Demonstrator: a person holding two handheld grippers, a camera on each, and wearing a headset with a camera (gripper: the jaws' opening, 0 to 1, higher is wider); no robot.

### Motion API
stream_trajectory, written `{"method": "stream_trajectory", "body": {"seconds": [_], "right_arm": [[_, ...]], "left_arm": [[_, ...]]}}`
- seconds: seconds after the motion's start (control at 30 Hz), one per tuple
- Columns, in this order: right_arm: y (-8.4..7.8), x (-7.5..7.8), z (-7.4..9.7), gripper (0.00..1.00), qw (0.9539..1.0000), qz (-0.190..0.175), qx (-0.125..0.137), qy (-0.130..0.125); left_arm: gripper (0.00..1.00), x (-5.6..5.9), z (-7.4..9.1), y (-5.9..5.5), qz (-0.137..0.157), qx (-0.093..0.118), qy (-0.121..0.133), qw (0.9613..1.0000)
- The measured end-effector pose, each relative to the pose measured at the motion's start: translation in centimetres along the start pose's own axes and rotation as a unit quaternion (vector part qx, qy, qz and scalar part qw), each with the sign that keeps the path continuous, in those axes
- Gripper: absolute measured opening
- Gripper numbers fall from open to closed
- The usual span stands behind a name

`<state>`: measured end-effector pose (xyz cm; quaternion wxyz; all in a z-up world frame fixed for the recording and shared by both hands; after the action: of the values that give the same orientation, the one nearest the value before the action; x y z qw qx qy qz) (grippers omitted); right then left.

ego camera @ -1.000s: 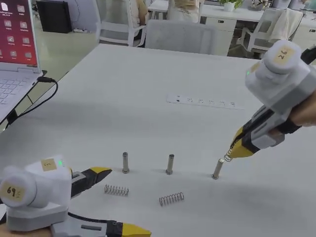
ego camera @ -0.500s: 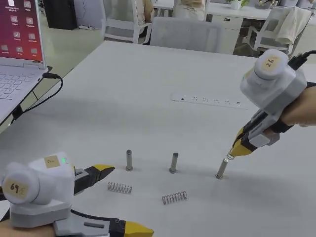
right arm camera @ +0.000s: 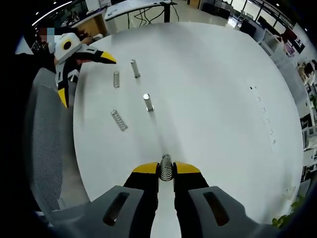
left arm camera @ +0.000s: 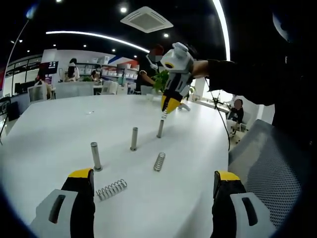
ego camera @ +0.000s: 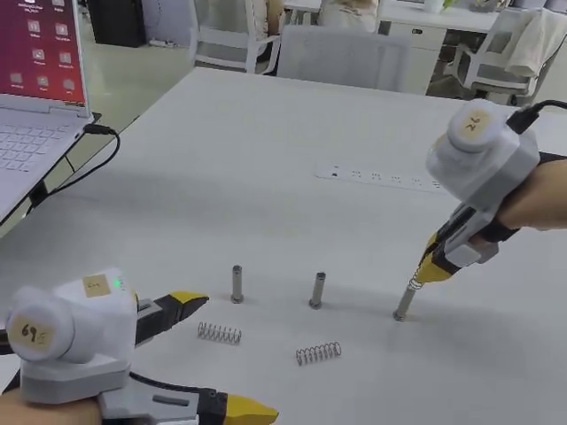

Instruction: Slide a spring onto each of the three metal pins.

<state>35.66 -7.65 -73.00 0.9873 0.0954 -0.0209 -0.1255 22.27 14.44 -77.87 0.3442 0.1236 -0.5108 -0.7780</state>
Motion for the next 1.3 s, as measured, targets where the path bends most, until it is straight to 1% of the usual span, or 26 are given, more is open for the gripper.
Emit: {"method": "stream_trajectory", "body": {"seconds": [0.3, 0.53, 0.83, 1.13, 1.3], "right_arm": [[0.0, 0.1, -0.6, 0.09, 0.9999, 0.003, -0.010, 0.007], [0.0, 0.2, -1.2, 0.09, 0.9998, 0.005, -0.017, 0.010], [0.0, 0.1, -3.2, 0.09, 0.9992, 0.007, -0.036, 0.015], [-0.3, 0.3, -5.0, 0.09, 0.9989, -0.001, -0.044, 0.019], [-0.5, 0.2, -5.9, 0.09, 0.9986, -0.003, -0.048, 0.020]], "left_arm": [[0.98, -0.1, 0.0, -0.3, 0.004, -0.001, 0.000, 1.0000], [0.97, -0.1, 0.0, -0.3, 0.004, -0.003, 0.000, 1.0000], [0.97, 0.0, 0.0, -0.4, 0.005, -0.004, 0.000, 1.0000], [0.96, -0.1, 0.1, -0.4, 0.006, -0.005, 0.001, 1.0000], [0.96, 0.0, 0.0, -0.4, 0.006, -0.006, 0.000, 1.0000]]}}
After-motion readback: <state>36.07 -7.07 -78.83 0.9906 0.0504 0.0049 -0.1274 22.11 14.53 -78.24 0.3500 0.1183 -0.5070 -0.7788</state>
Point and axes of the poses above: the centre of the closed fingertips' face, and the gripper's own axes: z roughly backward along the fingers, x roughly to its right, y roughly out of its top, the point moved 5 cm from there along z, roughly backward along the fingers, and after that the axes turned 8 degrees about -x, right-handed, at the moved point
